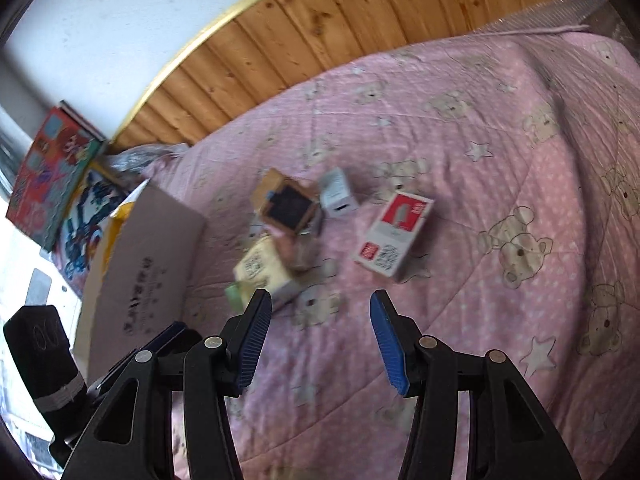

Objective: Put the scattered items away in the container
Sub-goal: 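Move both open tools back toward the items on the bedspread, then grasp the green tape roll with the left tool while the right tool grasps the red staples box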

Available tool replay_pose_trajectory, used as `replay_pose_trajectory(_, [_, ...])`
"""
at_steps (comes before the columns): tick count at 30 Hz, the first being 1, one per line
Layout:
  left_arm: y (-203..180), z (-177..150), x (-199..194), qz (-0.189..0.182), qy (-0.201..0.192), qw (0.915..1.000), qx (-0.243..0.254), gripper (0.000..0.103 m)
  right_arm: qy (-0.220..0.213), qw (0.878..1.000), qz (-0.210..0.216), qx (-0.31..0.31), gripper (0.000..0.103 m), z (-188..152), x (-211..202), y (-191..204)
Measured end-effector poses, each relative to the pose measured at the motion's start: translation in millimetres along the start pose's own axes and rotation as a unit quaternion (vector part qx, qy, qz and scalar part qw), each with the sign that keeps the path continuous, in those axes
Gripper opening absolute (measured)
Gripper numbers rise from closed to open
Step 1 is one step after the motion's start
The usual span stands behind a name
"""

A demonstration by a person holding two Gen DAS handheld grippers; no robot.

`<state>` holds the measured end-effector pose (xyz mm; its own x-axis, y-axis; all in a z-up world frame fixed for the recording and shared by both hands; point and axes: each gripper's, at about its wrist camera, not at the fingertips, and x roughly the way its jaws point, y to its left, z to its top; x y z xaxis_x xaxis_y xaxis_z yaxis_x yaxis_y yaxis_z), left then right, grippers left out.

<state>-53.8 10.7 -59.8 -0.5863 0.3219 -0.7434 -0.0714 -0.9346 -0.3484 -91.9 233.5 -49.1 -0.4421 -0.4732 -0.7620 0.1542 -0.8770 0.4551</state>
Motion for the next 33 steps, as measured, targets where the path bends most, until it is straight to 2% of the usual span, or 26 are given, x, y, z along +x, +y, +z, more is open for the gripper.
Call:
replay_pose_trajectory(4, [-1, 3, 20, 0.005, 0.006, 0.9999, -0.011, 0.052, -0.003, 1.0, -0.025, 0.011, 0.054, 16, 16, -14])
replay_pose_trajectory(10, [8, 7, 49, 0.038, 0.024, 0.998, -0.044, 0.052, 0.008, 0.997, -0.069, 0.015, 0.058, 33, 45, -28])
replay_pose_trajectory(13, [17, 8, 52, 0.015, 0.018, 0.9976, -0.064, 0.05, 0.023, 0.996, -0.087, 0.007, 0.058, 39, 68, -31])
replay_pose_trajectory(17, [24, 9, 48, -0.006, 0.007, 0.9975, -0.07, 0.039, 0.009, 0.992, -0.116, -0.046, 0.051, 41, 79, -23])
replay_pose_trajectory(20, [23, 9, 41, -0.01, -0.008, 0.9982, -0.059, 0.016, 0.002, 0.993, -0.111, -0.048, 0.044, 42, 78, -28])
replay_pose_trajectory(22, [23, 10, 41, -0.001, -0.005, 0.9984, -0.057, 0.014, 0.0, 0.994, -0.105, -0.041, 0.042, 43, 77, -31])
replay_pose_trajectory(23, [25, 10, 42, 0.005, -0.002, 0.9981, -0.062, 0.014, -0.001, 0.994, -0.104, -0.038, 0.042, 42, 76, -31])
replay_pose_trajectory(25, [32, 10, 43, 0.012, -0.003, 0.9967, -0.08, 0.023, -0.002, 0.994, -0.102, -0.033, 0.041, 40, 75, -31])
replay_pose_trajectory(26, [35, 11, 45, 0.018, 0.0, 0.9959, -0.089, 0.031, -0.002, 0.994, -0.101, -0.032, 0.041, 38, 74, -30])
replay_pose_trajectory(27, [40, 11, 47, 0.029, 0.004, 0.9942, -0.104, 0.05, -0.002, 0.994, -0.101, -0.031, 0.041, 36, 74, -29])
replay_pose_trajectory(29, [46, 12, 48, 0.022, 0.0, 0.9929, -0.117, 0.05, -0.003, 0.994, -0.102, -0.032, 0.041, 32, 73, -28])
replay_pose_trajectory(30, [46, 14, 50, 0.023, 0.0, 0.9935, -0.112, 0.047, -0.005, 0.994, -0.104, -0.035, 0.041, 32, 74, -26])
replay_pose_trajectory(31, [44, 16, 51, 0.028, -0.003, 0.9944, -0.102, 0.039, -0.005, 0.994, -0.105, -0.037, 0.042, 32, 75, -26])
replay_pose_trajectory(32, [43, 17, 51, 0.031, -0.008, 0.9952, -0.093, 0.03, -0.006, 0.994, -0.105, -0.039, 0.042, 32, 75, -26])
replay_pose_trajectory(33, [43, 18, 53, 0.037, -0.005, 0.9953, -0.089, 0.016, -0.007, 0.994, -0.105, -0.043, 0.042, 32, 75, -25])
